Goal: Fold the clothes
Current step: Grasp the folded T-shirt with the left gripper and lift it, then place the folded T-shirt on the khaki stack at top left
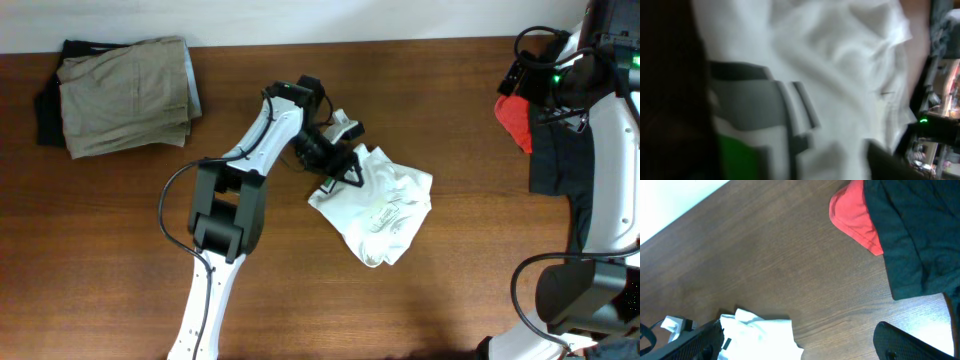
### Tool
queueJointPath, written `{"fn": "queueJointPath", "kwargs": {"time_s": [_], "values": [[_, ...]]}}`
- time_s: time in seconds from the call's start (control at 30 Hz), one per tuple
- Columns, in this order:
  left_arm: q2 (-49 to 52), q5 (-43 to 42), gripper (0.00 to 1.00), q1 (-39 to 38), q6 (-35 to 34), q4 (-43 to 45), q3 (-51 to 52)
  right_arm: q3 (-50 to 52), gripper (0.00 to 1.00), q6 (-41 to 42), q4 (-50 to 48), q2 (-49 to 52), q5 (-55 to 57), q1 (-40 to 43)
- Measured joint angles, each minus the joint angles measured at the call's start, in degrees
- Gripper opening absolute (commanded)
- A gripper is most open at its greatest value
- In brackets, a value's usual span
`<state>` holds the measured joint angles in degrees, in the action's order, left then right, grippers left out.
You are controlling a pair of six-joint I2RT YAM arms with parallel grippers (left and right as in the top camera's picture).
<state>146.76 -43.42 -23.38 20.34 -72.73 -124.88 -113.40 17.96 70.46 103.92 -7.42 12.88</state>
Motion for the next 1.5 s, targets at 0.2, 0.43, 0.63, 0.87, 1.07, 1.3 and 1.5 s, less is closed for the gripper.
{"fn": "queueJointPath", "kwargs": {"time_s": [0.2, 0.43, 0.63, 0.87, 1.07, 1.3, 1.5], "values": [[2.0, 0.5, 0.01, 0.6, -4.4, 3.9, 0.2, 0.0, 0.99, 0.0, 0.0, 0.0, 0.0, 0.0], [2.1, 23.3, 0.01, 14.8, -9.1, 6.9, -10.1, 0.0, 0.99, 0.0, 0.0, 0.0, 0.0, 0.0], [3.8, 31.9, 0.01, 26.6, -9.9, 14.8, -18.9, 0.0, 0.99, 0.0, 0.0, 0.0, 0.0, 0.0], [4.7, 33.9, 0.01, 27.8, -15.6, 15.1, -33.8, 0.0, 0.99, 0.0, 0.0, 0.0, 0.0, 0.0], [4.7, 35.2, 0.01, 35.2, -20.0, 14.9, -34.2, 0.0, 0.99, 0.0, 0.0, 0.0, 0.0, 0.0], [4.7, 35.1, 0.01, 40.6, -20.2, 16.2, -34.2, 0.0, 0.99, 0.0, 0.0, 0.0, 0.0, 0.0], [4.7, 35.2, 0.02, 46.2, -20.2, 16.2, -34.2, 0.0, 0.99, 0.0, 0.0, 0.0, 0.0, 0.0]]}}
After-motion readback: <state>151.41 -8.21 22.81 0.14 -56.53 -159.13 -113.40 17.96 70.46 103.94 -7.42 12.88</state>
